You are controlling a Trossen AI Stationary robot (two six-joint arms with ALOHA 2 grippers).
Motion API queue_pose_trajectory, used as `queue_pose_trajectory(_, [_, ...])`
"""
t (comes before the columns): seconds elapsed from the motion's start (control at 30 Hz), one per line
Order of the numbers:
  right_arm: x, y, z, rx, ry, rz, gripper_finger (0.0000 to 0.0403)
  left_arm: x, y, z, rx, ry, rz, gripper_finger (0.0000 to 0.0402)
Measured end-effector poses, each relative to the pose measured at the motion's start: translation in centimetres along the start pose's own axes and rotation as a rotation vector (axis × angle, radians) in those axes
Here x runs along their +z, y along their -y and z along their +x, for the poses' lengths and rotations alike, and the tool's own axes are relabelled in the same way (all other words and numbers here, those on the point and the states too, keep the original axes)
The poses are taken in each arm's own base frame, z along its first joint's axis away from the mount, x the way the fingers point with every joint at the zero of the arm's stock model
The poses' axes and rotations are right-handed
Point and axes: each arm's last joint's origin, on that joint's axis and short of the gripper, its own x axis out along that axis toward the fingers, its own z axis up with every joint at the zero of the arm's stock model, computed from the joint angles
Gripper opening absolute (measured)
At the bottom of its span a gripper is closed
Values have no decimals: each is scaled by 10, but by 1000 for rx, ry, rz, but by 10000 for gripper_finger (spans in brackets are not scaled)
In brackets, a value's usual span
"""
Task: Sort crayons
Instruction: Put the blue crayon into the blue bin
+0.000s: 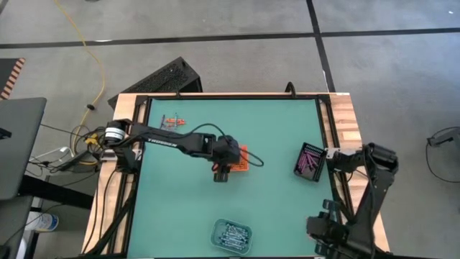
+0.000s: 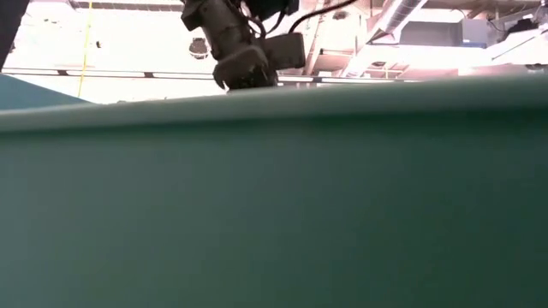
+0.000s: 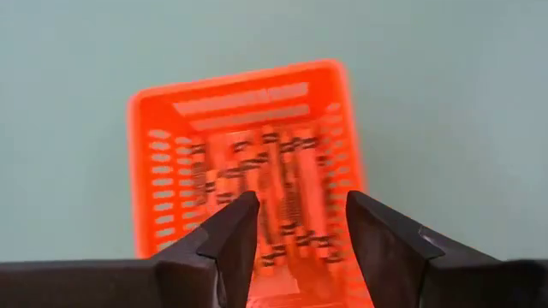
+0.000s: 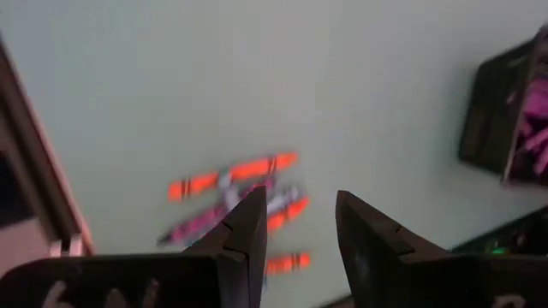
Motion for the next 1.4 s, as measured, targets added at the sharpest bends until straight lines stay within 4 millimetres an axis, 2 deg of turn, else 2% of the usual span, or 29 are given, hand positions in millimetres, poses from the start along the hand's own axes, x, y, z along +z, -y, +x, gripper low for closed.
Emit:
queue_pose_trajectory(0.17, [-24,-3,0,10,-35,3,132,7,30,-4,-45,23,83,168])
queue_pose_trajectory(0.33, [-42,-9,14,48,-29,8,132,8,76,-10,-113,41,219,168])
queue_pose_trajectory(0.57, [-50,-12,34,89,-70,14,132,4,145,-26,-156,100,374,168])
queue_pose_trajectory(0.77, [-52,-12,44,108,-78,-11,132,0,188,-40,-171,176,448,168])
queue_pose_trajectory(0.97, [-52,-15,52,148,-75,-15,132,-6,208,-47,-165,192,465,168])
queue_pose_trajectory(1.2, [-49,-13,65,157,-105,-7,131,-10,217,-51,-170,194,475,168])
queue_pose_trajectory(1.4, [-43,-13,67,161,-122,-33,98,-11,218,-52,-170,194,477,168])
